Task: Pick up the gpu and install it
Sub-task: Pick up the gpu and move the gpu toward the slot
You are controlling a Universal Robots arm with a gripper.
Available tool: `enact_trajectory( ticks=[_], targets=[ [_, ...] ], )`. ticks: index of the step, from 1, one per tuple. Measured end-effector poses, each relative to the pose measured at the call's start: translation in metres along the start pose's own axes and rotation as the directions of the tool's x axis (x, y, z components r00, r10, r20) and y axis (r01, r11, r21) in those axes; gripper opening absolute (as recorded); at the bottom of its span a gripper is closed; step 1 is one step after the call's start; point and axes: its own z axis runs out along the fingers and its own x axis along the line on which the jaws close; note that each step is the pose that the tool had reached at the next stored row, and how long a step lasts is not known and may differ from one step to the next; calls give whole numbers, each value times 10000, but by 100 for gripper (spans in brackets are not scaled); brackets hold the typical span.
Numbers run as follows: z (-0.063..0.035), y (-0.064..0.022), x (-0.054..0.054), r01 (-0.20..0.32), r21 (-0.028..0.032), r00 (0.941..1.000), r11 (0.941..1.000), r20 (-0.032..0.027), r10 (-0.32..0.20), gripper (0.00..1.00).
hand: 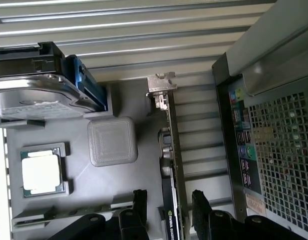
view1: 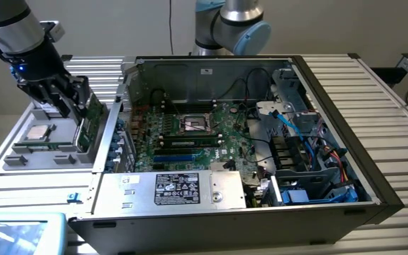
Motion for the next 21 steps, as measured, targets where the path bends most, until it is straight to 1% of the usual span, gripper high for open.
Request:
enact_trajectory(
  ticks=[4,5,9,13,15,17,21],
  targets=[
    [33,-20,-1,98,-129,10000,9999,-17,-98,49],
    [46,-30,-1,121,-147,9999,9998,-20,-122,49],
    [103,-57,2,235,-170,9997,9996,-23,-236,49],
    [139,-60,4,472,-248,9989,9986,18,-472,49],
    [174,-57,6,546,-255,9985,9982,19,-546,49],
    [205,-36,9,555,-219,9985,9982,21,-555,49],
    [268,-28,11,554,-214,9985,9982,24,-554,49]
  ],
)
